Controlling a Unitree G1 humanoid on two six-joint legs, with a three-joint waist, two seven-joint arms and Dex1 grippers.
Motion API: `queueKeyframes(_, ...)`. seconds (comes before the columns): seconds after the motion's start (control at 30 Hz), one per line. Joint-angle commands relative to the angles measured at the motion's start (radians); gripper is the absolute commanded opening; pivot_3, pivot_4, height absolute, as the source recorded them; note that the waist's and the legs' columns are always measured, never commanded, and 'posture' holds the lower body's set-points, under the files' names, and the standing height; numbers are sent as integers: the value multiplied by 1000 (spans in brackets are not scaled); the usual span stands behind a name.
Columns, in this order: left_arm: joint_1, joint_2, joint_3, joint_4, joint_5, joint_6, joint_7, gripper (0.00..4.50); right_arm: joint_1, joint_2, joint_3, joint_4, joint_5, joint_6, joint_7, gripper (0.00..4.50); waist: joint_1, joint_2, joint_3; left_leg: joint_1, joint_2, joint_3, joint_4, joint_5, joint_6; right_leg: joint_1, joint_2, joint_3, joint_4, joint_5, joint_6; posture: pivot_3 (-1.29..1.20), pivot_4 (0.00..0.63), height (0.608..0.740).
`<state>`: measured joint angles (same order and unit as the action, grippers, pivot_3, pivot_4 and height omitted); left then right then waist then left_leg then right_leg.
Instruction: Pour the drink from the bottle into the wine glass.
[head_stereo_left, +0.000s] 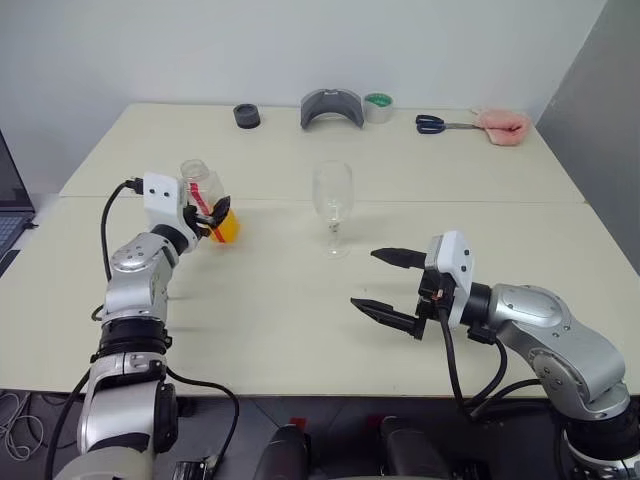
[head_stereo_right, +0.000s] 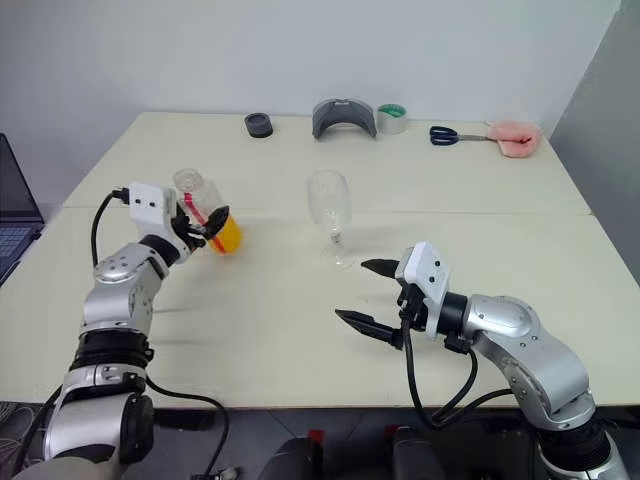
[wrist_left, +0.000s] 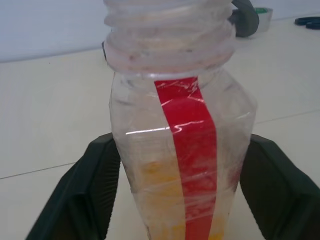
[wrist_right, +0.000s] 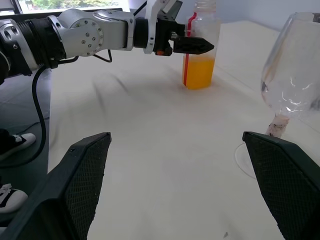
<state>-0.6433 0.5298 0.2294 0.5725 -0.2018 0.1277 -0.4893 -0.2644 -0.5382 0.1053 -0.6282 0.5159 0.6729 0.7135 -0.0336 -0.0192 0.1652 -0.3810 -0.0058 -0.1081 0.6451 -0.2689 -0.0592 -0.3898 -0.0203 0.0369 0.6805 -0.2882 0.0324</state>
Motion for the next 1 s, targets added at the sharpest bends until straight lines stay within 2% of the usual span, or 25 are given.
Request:
queueKeyframes(0.03, -34, 9, 6, 27, -1, -30, -7, 2377, -20, 16, -7, -27, 5, -24, -22, 4500, 0, 0, 0, 0, 0, 0, 0, 0, 0, 0, 0, 0, 0, 0, 0, 0, 150, 740)
queueKeyframes(0.1, -41, 8, 9, 46, -4, -36, -10, 1822, -21, 22, -7, -24, -2, -30, -32, 4500, 0, 0, 0, 0, 0, 0, 0, 0, 0, 0, 0, 0, 0, 0, 0, 0, 150, 740)
queueKeyframes(0.13, -45, 9, 8, 54, -5, -39, -16, 1777, -21, 24, -6, -23, -4, -32, -37, 4500, 0, 0, 0, 0, 0, 0, 0, 0, 0, 0, 0, 0, 0, 0, 0, 0, 150, 740)
queueKeyframes(0.27, -63, 5, 2, 62, -9, -47, -37, 1775, -19, 30, -7, -26, -11, -37, -53, 4500, 1, 0, 0, 0, 0, 0, 0, 0, 0, 0, 0, 0, 0, 0, 0, 0, 150, 740)
queueKeyframes(0.4, -87, -7, -17, -14, -12, -29, -53, 1775, -17, 39, -28, -29, -15, -34, -80, 4500, 1, 0, 0, 0, 0, -1, 0, 0, 0, 0, 0, 0, 0, 0, 0, 0, 150, 740)
queueKeyframes(0.6, -132, 17, -148, -164, 108, -120, -84, 1775, -31, 65, -91, -10, -5, -34, -136, 4500, 2, -5, 3, -1, 0, -1, 0, 0, 0, 0, 0, -1, 0, 0, 0, 0, 150, 740)
queueKeyframes(0.87, -248, 37, -277, -77, 279, -343, -83, 1775, -81, 124, -84, 49, -73, -132, -192, 4500, -2, -5, 3, 0, 0, 0, 0, 0, 0, -1, 0, 1, 0, 0, 0, 0, 150, 740)
queueKeyframes(1.0, -299, 49, -332, 4, 369, -467, -58, 1775, -79, 99, -82, 88, -53, -150, -121, 4500, 1, -5, 3, -1, -1, 0, 0, 0, 0, -1, 0, 0, 0, 0, 0, 0, 150, 740)
